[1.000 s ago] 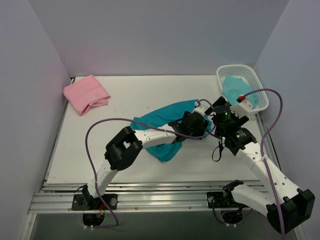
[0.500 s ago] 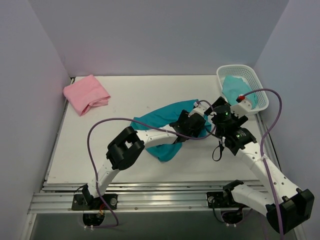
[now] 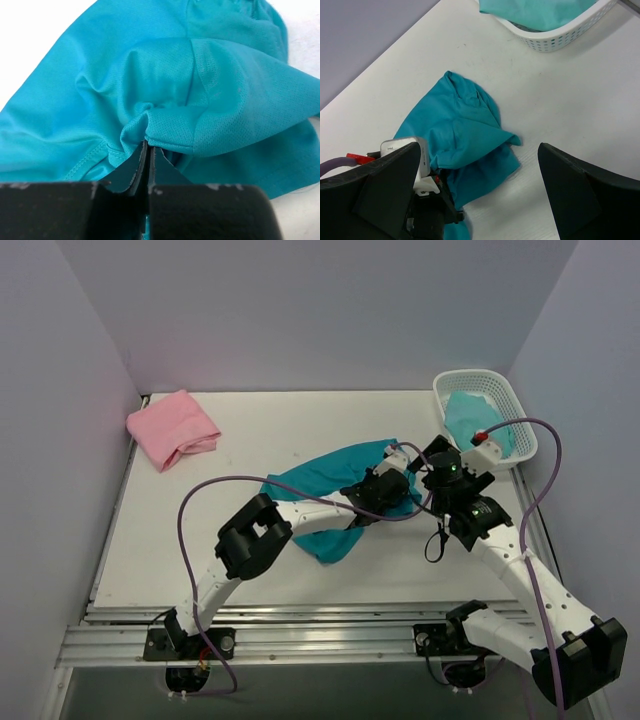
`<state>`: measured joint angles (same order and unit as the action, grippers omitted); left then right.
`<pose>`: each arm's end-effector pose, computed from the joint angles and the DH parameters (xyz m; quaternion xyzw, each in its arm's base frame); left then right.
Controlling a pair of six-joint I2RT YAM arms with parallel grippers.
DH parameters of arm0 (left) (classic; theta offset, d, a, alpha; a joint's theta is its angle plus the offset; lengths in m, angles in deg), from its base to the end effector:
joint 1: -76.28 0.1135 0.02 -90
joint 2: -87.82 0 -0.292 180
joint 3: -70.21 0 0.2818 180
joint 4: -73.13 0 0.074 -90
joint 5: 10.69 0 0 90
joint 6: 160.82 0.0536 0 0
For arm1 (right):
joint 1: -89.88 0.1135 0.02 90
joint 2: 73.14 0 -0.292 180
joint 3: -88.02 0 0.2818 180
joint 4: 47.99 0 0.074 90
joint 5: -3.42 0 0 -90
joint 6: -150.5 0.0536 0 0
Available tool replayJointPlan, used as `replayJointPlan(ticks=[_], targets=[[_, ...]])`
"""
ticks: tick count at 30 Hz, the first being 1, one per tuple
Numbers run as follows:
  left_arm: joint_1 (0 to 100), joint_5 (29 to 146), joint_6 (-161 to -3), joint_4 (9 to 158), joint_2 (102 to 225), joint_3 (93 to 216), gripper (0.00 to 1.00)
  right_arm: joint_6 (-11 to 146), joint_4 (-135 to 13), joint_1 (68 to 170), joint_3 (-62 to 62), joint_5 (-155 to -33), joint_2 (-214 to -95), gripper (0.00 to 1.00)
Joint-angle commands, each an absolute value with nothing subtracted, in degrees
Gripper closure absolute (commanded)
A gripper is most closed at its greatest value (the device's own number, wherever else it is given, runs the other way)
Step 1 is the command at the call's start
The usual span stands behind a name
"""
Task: Fold and stack the t-shirts
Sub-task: Flatten out the tshirt
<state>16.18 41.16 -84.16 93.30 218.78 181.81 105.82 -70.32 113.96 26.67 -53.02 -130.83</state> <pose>0.3113 -0.4749 0.1667 0.2114 0.8400 -0.0040 0.4997 0.2472 0.0780 0.3403 0.3088 0.7335 0.1249 0.5925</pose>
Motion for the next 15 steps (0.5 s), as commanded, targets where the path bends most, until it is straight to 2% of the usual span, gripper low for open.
replayJointPlan(ticks=[1,5,11,15], targets=[[15.1,38.3,-83.2,92.2,215.6,180.2,0.98,105.3,-67.7,114.0,27.2,-54.3,-131.3,0.0],[14.6,35.3,-82.2,94.8,209.6,179.5,0.98,105.2,-67.0,113.8,27.6,-54.9,-131.7,0.0],[16.1,27.6,-74.9,97.3,190.9,176.2,0.98,104.8,-66.4,113.8,27.7,-56.5,-131.9,0.0],[21.9,27.2,-74.6,98.6,175.7,171.5,0.98,104.5,-66.1,113.9,27.7,-57.8,-132.1,0.0]])
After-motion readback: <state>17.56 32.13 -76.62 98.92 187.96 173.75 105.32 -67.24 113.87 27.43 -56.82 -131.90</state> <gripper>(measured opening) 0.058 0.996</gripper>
